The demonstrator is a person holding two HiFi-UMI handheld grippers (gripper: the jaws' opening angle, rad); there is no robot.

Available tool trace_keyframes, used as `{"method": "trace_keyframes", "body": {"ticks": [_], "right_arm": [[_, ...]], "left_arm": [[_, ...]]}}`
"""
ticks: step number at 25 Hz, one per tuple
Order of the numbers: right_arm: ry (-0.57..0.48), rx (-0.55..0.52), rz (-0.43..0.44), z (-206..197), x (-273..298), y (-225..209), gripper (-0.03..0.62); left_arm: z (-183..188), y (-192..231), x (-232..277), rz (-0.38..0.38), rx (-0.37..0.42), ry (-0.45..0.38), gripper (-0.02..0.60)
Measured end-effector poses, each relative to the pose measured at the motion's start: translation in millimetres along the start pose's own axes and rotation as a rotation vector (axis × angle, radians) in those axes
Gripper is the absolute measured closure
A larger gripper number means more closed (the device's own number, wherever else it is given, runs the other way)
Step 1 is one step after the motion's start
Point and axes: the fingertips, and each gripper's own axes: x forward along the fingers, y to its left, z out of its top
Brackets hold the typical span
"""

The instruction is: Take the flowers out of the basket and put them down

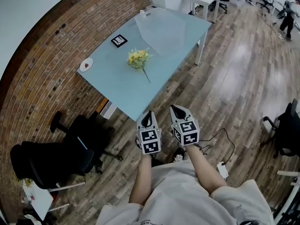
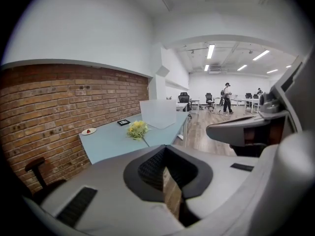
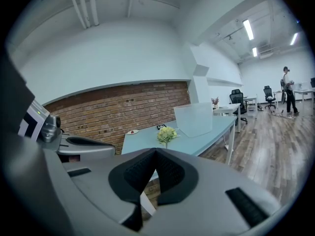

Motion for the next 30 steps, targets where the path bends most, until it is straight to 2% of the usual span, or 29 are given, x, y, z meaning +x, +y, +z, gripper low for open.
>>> {"method": "trace_keyframes", "body": {"ticks": [12, 30], "right_arm": [[-0.004, 0.004, -0.005, 0, 2, -5, 0.582], [0.021, -0.022, 0.029, 8, 25, -1, 0.582]], "left_arm": [[1, 13, 2, 0.028, -0.051, 0.003, 0.563], [13, 29, 12, 0.053, -0.061, -0.001, 0.563]]}}
